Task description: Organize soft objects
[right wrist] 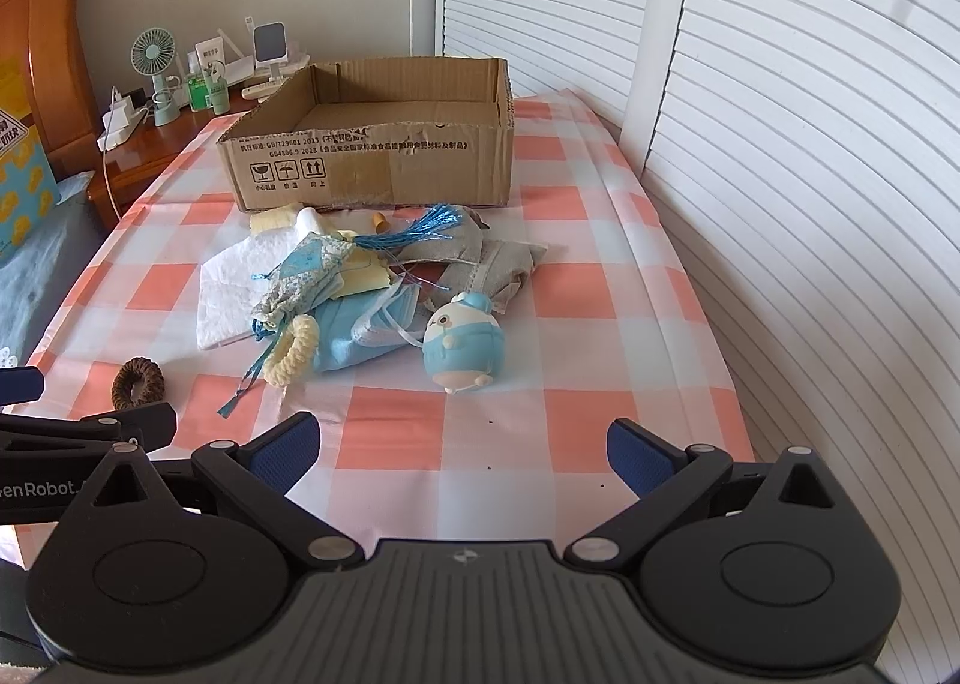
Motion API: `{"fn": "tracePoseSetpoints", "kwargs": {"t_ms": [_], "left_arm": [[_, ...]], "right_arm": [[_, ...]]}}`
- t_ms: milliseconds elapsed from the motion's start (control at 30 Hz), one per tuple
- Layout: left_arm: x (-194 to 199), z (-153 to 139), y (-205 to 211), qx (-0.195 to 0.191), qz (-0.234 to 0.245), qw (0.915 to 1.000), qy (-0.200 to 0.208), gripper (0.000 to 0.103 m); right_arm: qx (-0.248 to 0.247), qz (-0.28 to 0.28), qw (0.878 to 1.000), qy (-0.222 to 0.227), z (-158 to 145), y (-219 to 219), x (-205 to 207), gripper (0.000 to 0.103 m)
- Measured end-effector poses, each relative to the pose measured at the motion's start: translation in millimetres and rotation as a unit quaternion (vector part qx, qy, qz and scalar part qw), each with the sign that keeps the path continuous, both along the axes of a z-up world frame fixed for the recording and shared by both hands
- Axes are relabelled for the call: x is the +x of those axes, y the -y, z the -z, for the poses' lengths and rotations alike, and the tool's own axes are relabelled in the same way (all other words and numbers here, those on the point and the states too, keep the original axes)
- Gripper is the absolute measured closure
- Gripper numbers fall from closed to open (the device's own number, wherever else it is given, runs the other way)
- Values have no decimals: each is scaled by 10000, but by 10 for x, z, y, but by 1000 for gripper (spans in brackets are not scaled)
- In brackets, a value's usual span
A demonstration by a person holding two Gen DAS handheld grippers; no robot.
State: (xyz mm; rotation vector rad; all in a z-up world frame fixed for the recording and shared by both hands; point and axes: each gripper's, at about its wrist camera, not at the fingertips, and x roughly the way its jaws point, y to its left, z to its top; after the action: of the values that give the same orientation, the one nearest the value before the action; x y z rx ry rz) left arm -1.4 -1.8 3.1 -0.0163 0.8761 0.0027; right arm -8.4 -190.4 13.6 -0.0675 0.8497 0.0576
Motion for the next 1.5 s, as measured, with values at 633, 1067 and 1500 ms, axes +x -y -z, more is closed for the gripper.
{"fn": "tracePoseSetpoints", "kwargs": {"t_ms": [633,1067,1500], "left_arm": [[20,-20,1,40,17,10000,44,1],[4,-21,7,64,27,9999,74,1],[19,-23,9,137,124,9997,128,1]], "right_arm": [[6,-5,10000,26,-9,1,-5,0],[13,-18,10000,52,-32,0,-10,0],[0,-65,9999,95,-43,-10,4,0]]}}
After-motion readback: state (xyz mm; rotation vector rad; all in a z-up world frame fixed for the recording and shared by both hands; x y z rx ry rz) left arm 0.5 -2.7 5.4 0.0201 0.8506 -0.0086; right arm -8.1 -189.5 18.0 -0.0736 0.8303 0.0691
